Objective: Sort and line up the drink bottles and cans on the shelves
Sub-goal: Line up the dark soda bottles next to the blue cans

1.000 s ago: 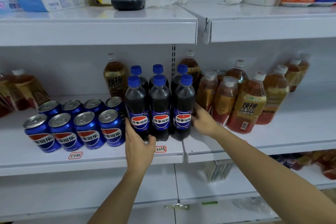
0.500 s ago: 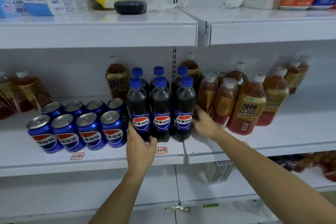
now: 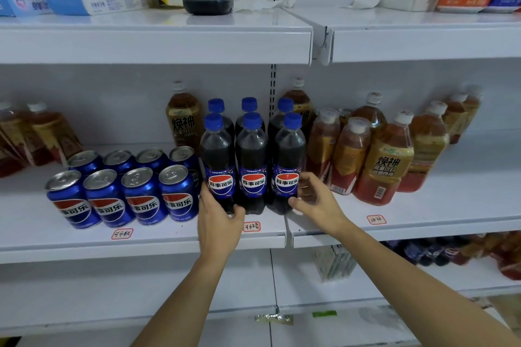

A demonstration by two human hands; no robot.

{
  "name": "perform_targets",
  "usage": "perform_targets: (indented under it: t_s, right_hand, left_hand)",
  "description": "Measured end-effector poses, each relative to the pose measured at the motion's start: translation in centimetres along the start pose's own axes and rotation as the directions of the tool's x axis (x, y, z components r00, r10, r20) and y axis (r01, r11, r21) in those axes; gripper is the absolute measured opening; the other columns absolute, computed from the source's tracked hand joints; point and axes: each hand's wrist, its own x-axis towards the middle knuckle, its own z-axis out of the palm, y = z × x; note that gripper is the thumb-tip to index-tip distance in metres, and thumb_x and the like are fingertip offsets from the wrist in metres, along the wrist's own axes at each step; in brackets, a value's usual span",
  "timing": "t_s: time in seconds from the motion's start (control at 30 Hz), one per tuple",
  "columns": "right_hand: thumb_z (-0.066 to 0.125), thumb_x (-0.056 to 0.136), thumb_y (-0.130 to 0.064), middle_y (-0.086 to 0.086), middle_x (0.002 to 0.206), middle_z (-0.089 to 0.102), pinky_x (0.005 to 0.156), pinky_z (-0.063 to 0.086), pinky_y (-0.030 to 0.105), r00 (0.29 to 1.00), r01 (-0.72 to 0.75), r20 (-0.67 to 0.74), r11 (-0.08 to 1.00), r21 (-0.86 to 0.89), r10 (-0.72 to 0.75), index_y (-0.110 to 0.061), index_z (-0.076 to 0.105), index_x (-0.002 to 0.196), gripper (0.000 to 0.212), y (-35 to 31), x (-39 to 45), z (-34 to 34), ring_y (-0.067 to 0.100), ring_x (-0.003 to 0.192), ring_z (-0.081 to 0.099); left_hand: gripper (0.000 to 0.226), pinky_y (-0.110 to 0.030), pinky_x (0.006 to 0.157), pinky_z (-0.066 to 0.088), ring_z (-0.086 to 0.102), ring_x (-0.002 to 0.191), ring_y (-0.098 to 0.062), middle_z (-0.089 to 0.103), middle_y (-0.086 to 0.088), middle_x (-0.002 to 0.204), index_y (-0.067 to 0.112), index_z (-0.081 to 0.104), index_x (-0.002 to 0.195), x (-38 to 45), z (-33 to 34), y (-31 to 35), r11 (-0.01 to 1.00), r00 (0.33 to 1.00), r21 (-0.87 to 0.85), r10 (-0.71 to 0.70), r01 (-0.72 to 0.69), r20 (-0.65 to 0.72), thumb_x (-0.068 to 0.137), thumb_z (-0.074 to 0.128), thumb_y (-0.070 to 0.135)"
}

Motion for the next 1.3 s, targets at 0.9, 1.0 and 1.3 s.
perform_targets:
  t_s: [0.9, 1.0, 1.3]
  right_hand:
    - [0.075, 0.087, -0.02, -0.004, 0.104, 0.062, 0.087, 0.056, 0.039, 1.0, -0.023, -0.021, 0.976, -0.218, 0.019, -0.033, 0.05, 0.108, 0.035, -2.3, -5.4, -0.2, 0.015, 0.096, 0.062]
    - [0.074, 0.089, -0.023, -0.011, 0.113, 0.059, 0.083, 0.051, 0.021, 0.991, 0.099, 0.114, 0.944, -0.315, -0.066, -0.033, 0.053, 0.113, 0.034, -4.5, -5.8, -0.5, 0.004, 0.102, 0.058]
    - [0.068, 0.093, -0.026, -0.01, 0.127, 0.051, 0.094, 0.043, 0.02, 0.878, 0.455, 0.359, 0.787, -0.416, -0.317, -0.027, 0.054, 0.135, 0.044, -15.4, -3.4, 2.8, 0.004, 0.111, 0.052]
  left_hand:
    - [0.078, -0.044, 0.11, 0.045, 0.05, 0.133, -0.03, 0.052, -0.008, 0.145, 0.014, 0.034, 0.153, -4.0, -2.9, 2.6, 0.99, 0.989, 0.13, -0.076, 0.06, 0.124, 0.085, 0.072, 0.009]
    - [0.072, -0.032, 0.104, 0.042, 0.052, 0.134, -0.027, 0.054, -0.005, 0.146, 0.015, 0.036, 0.154, -4.4, -4.7, 3.9, 0.978, 0.972, 0.207, -0.08, 0.033, 0.222, 0.09, 0.069, 0.011]
    - [0.062, -0.031, 0.109, 0.04, 0.045, 0.14, -0.02, 0.046, -0.002, 0.156, 0.017, 0.039, 0.155, -3.9, -13.3, 3.4, 0.781, 0.88, 0.565, -0.043, -0.266, 0.473, 0.099, 0.059, 0.033]
